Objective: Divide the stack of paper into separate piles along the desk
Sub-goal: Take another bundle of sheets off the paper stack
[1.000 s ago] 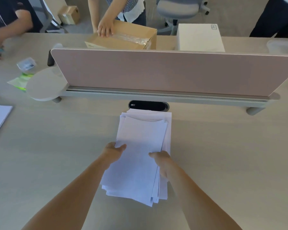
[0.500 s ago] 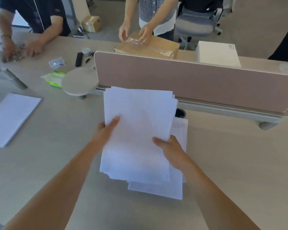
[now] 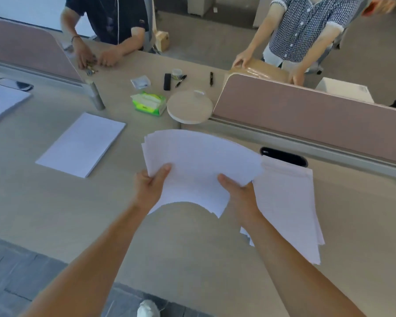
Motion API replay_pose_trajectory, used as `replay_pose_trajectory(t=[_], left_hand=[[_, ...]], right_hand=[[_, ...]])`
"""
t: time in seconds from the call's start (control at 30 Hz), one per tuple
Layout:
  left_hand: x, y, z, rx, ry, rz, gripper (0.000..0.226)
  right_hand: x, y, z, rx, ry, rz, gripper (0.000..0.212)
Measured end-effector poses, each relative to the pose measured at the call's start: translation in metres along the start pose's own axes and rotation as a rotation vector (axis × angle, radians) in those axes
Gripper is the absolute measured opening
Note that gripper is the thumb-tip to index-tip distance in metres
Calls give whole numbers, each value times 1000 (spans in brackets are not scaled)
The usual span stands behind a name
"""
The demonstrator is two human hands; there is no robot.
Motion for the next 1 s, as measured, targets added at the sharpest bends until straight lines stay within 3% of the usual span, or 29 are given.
replay_pose_trajectory(t=[0.13, 0.23, 0.27, 0.33, 0.5, 0.67, 0.87, 1.0], left_hand=[[38, -19, 8, -42, -127, 58, 27], [63, -33, 9, 1, -236, 85, 5], [72, -38, 10, -10, -263, 95, 19], [83, -36, 8, -21, -291, 81, 29], [77, -13, 7, -26, -258, 13, 9], [82, -2, 13, -45, -248, -28, 50], [75, -3, 21, 36, -391, -19, 57], [63, 1, 18, 60, -325, -79, 52]], right_hand=[[-40, 16, -18, 60, 18, 63, 39], [-46, 37, -27, 6, 79, -10, 23], [-47, 42, -30, -24, 97, -36, 18], [-48, 48, -33, -61, 99, -82, 31], [-61, 44, -32, -13, 92, -76, 12], [-59, 30, -29, 28, 116, -81, 21], [-51, 17, -19, -41, 25, -205, 21], [-53, 10, -13, -76, 56, -175, 26]])
Point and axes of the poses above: each hand's wrist, its own z-axis towards the middle knuckle, its own x-axis out of the back of the hand, y = z × x, the point moved 3 cm from there along z, towards the middle knuckle, and after that the axes turned 2 degrees about -y, right-handed, at the moved point
